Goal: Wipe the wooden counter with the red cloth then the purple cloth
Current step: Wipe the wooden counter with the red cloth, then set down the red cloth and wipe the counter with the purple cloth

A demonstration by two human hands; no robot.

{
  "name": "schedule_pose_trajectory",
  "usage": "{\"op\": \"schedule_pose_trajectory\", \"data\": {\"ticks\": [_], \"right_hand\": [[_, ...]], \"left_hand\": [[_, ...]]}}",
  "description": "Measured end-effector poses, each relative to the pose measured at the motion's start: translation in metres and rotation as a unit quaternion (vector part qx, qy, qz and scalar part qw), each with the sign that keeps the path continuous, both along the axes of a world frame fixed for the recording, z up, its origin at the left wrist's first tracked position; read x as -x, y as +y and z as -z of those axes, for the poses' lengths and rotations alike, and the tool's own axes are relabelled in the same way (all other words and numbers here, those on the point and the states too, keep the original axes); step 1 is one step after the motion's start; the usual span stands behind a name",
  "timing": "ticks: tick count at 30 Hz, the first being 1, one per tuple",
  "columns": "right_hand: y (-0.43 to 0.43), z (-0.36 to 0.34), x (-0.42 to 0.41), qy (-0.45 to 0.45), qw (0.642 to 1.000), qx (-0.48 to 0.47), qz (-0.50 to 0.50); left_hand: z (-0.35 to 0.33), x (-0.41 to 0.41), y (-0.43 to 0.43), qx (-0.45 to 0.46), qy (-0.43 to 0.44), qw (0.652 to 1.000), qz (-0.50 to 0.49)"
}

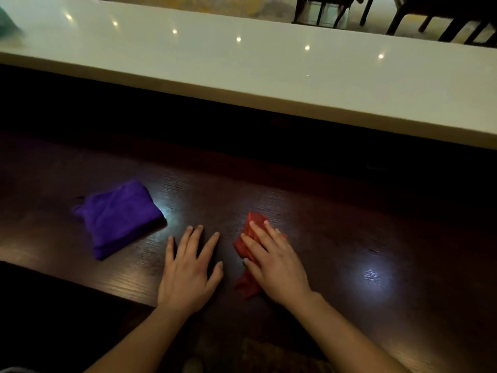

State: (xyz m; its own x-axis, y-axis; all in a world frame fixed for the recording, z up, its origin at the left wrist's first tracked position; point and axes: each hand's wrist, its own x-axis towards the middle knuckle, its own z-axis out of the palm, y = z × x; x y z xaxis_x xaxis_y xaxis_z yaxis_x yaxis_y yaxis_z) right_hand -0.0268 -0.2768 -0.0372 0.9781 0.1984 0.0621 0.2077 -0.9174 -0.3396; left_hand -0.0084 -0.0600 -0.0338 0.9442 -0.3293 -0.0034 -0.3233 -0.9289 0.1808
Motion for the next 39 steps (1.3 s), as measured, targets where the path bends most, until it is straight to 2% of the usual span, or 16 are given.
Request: {"op": "schedule_pose_trajectory", "data": {"ticks": [3, 7, 8, 9, 11, 13, 16, 20, 24, 26, 30, 35, 37, 39], "right_hand": [[-0.016, -0.004, -0.038, 0.009, 1.0, -0.008, -0.007], [0.002, -0.011, -0.069, 0.0, 0.985, -0.058, 0.163], [0.015, -0.009, -0.066, -0.011, 0.985, -0.058, 0.164], [0.029, -0.009, -0.061, -0.023, 0.991, -0.054, 0.121], [0.043, -0.008, -0.055, -0.024, 0.998, -0.057, -0.025], [0.042, -0.013, -0.069, -0.014, 0.992, -0.088, -0.094], [0.044, -0.027, -0.101, -0.01, 0.991, -0.124, -0.046], [0.072, -0.041, -0.138, -0.01, 0.989, -0.143, -0.047], [0.104, -0.05, -0.168, -0.029, 0.983, -0.184, 0.0], [0.117, -0.044, -0.173, -0.008, 0.987, -0.157, 0.01], [0.125, -0.022, -0.154, 0.066, 0.998, 0.021, -0.011], [0.112, -0.026, -0.136, 0.078, 0.994, 0.078, -0.007], [0.114, -0.039, -0.14, 0.059, 0.993, 0.097, 0.011], [0.13, -0.053, -0.148, -0.024, 0.995, 0.096, 0.012]], "left_hand": [[-0.001, 0.001, 0.0, -0.005, -0.002, 1.0, -0.008], [0.0, 0.0, 0.001, -0.006, 0.001, 0.999, -0.049], [0.001, 0.0, 0.001, -0.007, 0.004, 0.998, -0.058], [0.002, -0.001, 0.002, -0.007, 0.005, 0.998, -0.062], [0.003, -0.003, 0.003, -0.004, 0.008, 0.998, -0.063], [0.005, -0.003, 0.004, 0.003, 0.01, 0.998, -0.064], [0.005, -0.002, 0.004, 0.017, 0.018, 0.998, -0.064], [0.003, -0.003, 0.004, 0.019, 0.027, 0.998, -0.059], [0.003, -0.003, 0.004, 0.02, 0.029, 0.998, -0.052], [0.002, -0.004, 0.004, 0.02, 0.029, 0.998, -0.054], [0.003, -0.002, 0.004, 0.029, 0.017, 0.998, -0.057], [0.007, -0.001, 0.005, 0.042, -0.021, 0.997, -0.057], [0.004, -0.002, 0.006, 0.033, 0.002, 0.998, -0.057], [0.005, -0.003, 0.007, 0.017, 0.013, 0.998, -0.055]]}}
